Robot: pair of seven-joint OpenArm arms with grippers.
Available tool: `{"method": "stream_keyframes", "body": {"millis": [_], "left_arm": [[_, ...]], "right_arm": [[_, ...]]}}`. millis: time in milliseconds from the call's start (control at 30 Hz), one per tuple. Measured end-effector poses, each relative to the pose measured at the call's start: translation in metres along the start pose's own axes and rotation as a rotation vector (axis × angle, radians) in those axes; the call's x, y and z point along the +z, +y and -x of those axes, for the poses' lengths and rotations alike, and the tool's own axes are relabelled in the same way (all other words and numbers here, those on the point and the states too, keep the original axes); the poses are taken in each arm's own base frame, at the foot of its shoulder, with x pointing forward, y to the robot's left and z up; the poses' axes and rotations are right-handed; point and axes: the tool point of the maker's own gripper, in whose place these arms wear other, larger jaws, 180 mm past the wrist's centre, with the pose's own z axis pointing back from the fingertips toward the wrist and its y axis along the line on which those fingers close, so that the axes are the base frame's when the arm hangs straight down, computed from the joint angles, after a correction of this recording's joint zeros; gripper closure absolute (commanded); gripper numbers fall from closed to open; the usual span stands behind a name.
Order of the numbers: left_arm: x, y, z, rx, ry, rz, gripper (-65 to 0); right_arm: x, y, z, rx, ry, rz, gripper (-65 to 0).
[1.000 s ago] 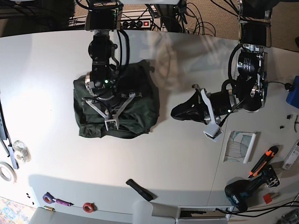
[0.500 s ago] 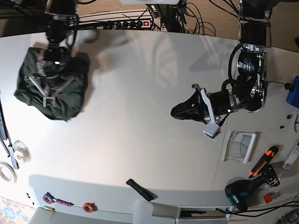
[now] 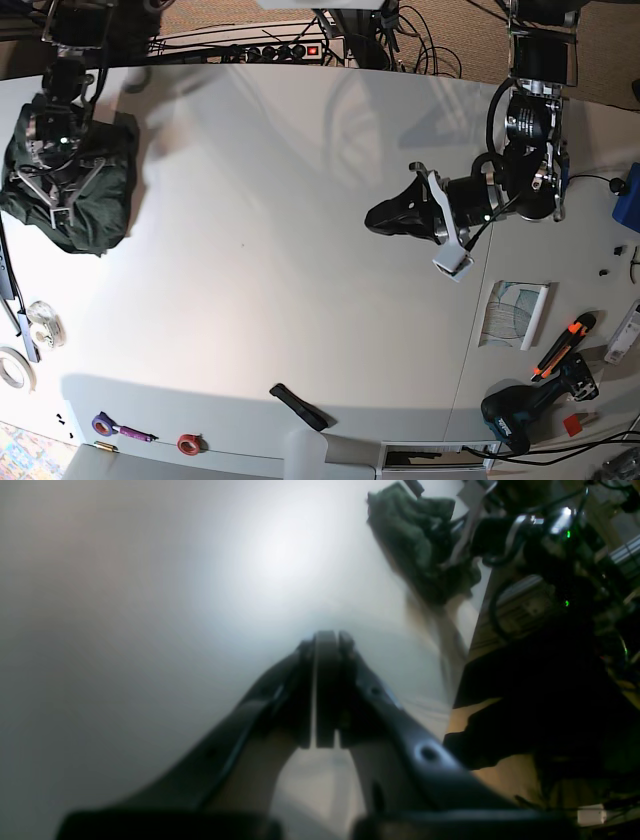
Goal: Layout the t-shirt on the table in an organized manner, then fold the t-shirt properly
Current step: 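Grasp the folded shirt with the right gripper and drag it toward the table edge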
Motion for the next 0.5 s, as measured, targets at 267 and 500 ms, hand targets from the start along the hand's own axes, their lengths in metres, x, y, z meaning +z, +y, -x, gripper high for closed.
{"method": "stream_keyframes", "body": {"millis": [267,500], "left_arm": [[-0.001,-0.001,-0.012,0.002,-0.065,0.004,0.0],[-0.002,0.0,-0.026,-0.02,-0.096,0.005,0.0]], "right_arm": [[0.006,-0.004,-0.017,-0.09,-0.041,-0.071,0.0],[0.057,-0.015,-0.091,-0.164,-0.29,-0.109,0.0]]}}
